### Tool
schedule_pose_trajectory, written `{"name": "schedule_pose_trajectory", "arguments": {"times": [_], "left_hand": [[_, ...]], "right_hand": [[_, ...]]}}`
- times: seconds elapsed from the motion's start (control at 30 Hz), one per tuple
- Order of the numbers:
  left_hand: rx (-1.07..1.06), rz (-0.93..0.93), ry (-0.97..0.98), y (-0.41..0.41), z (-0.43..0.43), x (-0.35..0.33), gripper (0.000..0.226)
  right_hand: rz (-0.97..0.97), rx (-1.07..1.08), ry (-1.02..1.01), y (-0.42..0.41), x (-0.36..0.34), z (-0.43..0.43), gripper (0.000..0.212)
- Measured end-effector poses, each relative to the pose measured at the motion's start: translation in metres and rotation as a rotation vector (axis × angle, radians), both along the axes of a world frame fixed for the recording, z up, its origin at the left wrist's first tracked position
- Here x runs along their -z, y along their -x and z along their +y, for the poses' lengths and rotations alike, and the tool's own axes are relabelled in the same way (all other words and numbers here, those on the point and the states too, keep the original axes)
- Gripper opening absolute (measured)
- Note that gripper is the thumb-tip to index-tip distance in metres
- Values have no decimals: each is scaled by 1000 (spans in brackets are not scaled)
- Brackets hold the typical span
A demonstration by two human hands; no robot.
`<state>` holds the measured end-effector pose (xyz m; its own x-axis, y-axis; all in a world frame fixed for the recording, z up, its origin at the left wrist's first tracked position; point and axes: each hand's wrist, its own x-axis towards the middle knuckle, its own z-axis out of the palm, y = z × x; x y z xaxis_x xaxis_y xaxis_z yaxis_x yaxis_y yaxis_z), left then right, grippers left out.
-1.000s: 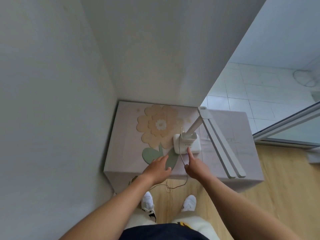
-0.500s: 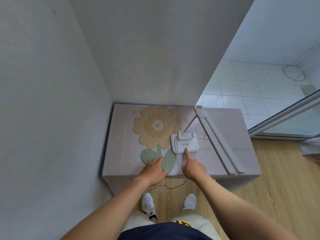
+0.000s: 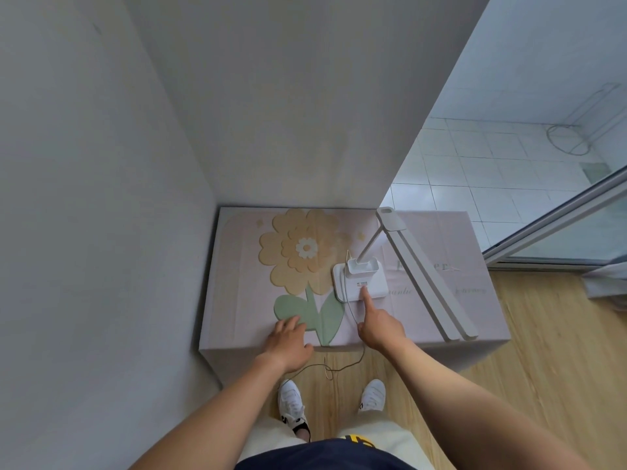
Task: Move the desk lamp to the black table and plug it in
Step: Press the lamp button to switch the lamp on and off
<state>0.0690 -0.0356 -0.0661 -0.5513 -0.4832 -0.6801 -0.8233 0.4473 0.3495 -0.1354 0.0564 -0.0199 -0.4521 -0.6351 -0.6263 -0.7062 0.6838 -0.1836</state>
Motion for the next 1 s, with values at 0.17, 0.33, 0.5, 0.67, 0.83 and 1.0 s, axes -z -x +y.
{"name": "schedule_pose_trajectory", "arguments": {"times": [0.17, 0.33, 0.5, 0.67, 0.83, 1.0], "left_hand": [[16, 0, -1, -4, 0, 3, 67], [40, 4, 8, -9, -1, 4, 67], [39, 6, 8, -8, -1, 5, 67], [40, 5, 2, -9, 0, 6, 68], [40, 8, 6, -10, 0, 6, 69], [47, 11, 12, -9, 1, 5, 68]], "right_hand": [[0, 11, -4, -1, 2, 0, 92], [-9, 2, -34, 0, 3, 0, 93], [-22, 9, -10, 1, 3, 2, 97], [-21, 4, -16, 2, 5, 3, 96], [-27, 1, 4, 2, 5, 0, 100], [-27, 0, 25, 3, 6, -3, 101]]}}
